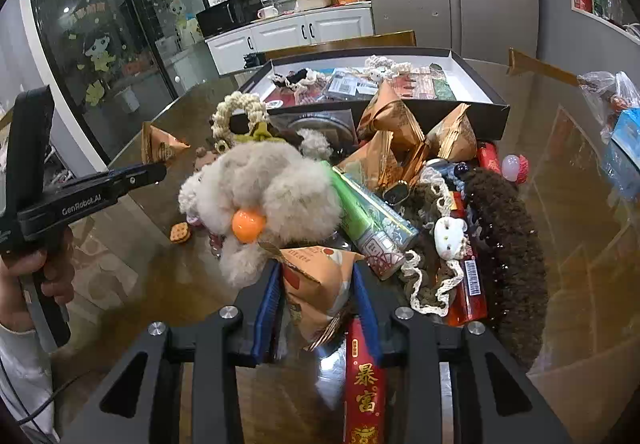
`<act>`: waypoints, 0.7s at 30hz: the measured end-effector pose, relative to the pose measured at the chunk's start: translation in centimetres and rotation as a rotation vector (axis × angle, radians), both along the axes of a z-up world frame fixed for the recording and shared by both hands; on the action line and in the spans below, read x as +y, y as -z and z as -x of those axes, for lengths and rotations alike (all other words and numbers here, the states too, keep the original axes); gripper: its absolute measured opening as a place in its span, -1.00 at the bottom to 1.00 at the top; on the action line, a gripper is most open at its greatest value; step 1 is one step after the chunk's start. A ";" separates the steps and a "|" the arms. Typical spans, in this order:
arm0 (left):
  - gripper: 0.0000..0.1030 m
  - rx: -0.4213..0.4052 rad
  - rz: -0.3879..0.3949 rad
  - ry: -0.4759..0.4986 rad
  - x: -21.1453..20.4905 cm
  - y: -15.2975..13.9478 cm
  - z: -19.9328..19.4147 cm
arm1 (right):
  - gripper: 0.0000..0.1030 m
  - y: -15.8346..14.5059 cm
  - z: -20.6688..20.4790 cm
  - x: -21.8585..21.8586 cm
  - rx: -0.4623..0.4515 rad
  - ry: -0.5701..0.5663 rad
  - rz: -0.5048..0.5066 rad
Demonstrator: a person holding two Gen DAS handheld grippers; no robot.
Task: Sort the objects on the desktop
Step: 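Lift the Choco Magic packet with the left gripper while the right lifts a brown triangular packet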
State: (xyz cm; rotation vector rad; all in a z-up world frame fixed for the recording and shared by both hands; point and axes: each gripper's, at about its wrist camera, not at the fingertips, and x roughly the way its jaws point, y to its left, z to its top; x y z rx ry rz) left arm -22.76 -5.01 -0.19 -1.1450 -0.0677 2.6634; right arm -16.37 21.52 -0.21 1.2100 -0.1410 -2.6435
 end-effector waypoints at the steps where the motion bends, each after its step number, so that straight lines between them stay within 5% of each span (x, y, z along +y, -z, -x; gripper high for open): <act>1: -0.67 0.006 -0.001 0.005 0.2 -0.3 -0.2 | -0.29 -0.2 -0.1 0.0 0.003 0.004 0.000; 21: -0.66 0.020 -0.036 0.037 2.6 -2.5 -2.6 | -0.28 -3.7 -1.4 0.1 0.058 -0.003 -0.013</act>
